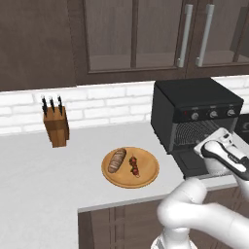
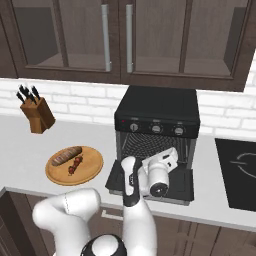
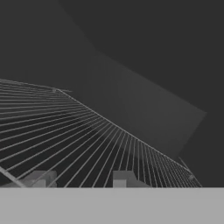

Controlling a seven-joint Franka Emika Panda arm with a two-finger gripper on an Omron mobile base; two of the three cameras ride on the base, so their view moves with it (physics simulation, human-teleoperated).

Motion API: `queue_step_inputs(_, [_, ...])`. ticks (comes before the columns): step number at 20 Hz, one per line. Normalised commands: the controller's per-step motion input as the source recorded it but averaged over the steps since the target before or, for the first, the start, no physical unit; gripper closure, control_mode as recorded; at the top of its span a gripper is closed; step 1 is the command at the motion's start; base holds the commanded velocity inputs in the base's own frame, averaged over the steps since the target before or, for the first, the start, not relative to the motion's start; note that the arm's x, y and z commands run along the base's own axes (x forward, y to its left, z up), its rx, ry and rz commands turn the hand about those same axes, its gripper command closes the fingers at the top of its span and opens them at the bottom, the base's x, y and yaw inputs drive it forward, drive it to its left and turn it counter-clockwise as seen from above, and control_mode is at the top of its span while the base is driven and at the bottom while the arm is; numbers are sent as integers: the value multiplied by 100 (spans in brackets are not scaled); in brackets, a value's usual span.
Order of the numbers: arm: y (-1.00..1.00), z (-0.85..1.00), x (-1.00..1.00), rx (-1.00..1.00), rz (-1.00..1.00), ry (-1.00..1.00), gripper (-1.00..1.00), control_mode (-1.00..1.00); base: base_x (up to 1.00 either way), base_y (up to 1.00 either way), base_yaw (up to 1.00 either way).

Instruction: Pick up the kebab skewer and baguette bread, and place them inside the toaster oven. Close the toaster oven door and start by setting the timer.

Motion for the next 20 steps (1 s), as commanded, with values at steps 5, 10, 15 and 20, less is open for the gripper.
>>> queue_step_inputs(5, [-10, 50, -73, 7, -2, 8, 100, -100, 0, 0, 0])
queue_step_inputs(10, [-2, 51, -53, 3, -1, 11, 100, -100, 0, 0, 0])
queue_step_inputs(15, [-18, 47, -66, 4, 0, 11, 100, -100, 0, 0, 0])
queue_step_inputs(20, [-14, 41, -59, 4, -2, 9, 100, -100, 0, 0, 0])
